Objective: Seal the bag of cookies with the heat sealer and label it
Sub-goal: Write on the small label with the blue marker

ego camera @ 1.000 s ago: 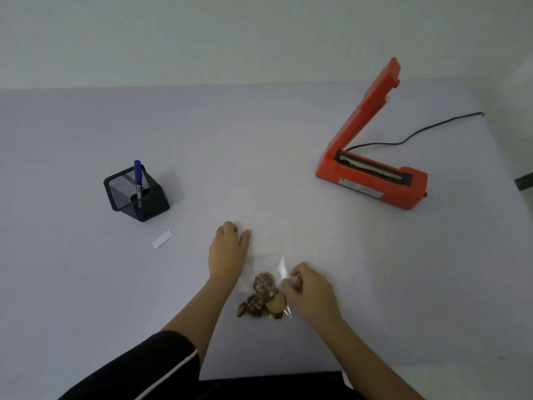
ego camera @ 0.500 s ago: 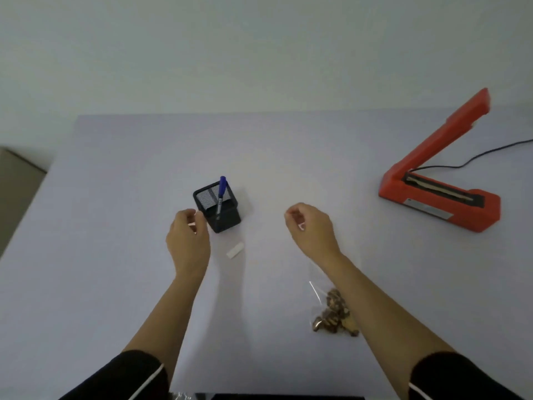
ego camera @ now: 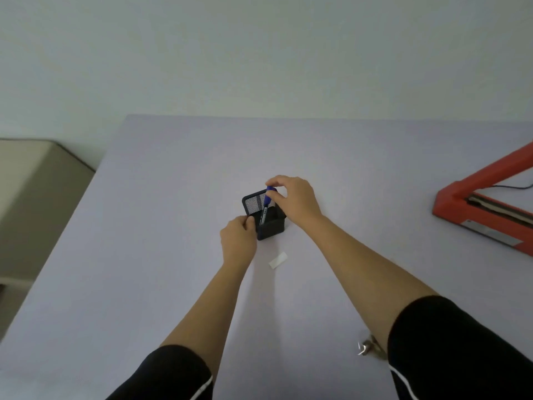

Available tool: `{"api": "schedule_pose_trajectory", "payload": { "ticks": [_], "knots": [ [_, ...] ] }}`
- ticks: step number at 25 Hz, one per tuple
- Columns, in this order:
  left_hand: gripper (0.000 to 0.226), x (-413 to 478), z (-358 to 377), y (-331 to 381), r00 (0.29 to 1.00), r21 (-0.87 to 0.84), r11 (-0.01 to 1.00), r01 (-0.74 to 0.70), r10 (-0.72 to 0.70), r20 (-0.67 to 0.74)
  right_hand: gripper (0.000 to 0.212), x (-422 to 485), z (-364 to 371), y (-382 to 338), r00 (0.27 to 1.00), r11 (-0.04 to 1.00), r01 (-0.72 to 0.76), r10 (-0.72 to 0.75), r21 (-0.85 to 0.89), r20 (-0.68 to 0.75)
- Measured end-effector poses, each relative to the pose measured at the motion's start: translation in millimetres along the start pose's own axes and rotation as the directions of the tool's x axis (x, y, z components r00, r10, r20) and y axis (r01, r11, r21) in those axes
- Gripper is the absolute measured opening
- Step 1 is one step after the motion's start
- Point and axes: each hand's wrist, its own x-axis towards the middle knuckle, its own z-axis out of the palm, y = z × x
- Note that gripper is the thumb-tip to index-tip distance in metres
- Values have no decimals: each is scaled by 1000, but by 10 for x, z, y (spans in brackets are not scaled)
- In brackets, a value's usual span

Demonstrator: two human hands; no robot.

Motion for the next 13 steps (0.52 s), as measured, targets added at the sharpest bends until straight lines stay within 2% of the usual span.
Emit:
{"api": "schedule_pose_trajectory", "payload": {
  "ticks": [2, 4, 7, 10, 13],
  "knots": [
    [32, 4, -2, -15, 1000, -24, 1000, 4, -4, 7, 13, -39, -23, -69, 1000, 997, 8, -10, 73, 21],
    [31, 0, -21, -11, 999, -30, 999, 11, -10, 34, 15, -118, -93, -153, 998, 986, -16, 7, 166, 55],
    [32, -19, -109, 74, 999, 67, 998, -14, 11, 49, 18, -182, -354, -273, 995, 975, 12, 10, 221, -99],
    [37, -102, -281, 222, 985, -12, 985, -173, 173, -2, 16, -217, -813, -433, 969, 957, 29, 44, 289, -242],
    [34, -295, -380, 448, 936, -83, 942, -325, 333, 117, 13, -292, -1161, -570, 951, 942, 42, 64, 333, -301]
  ]
}}
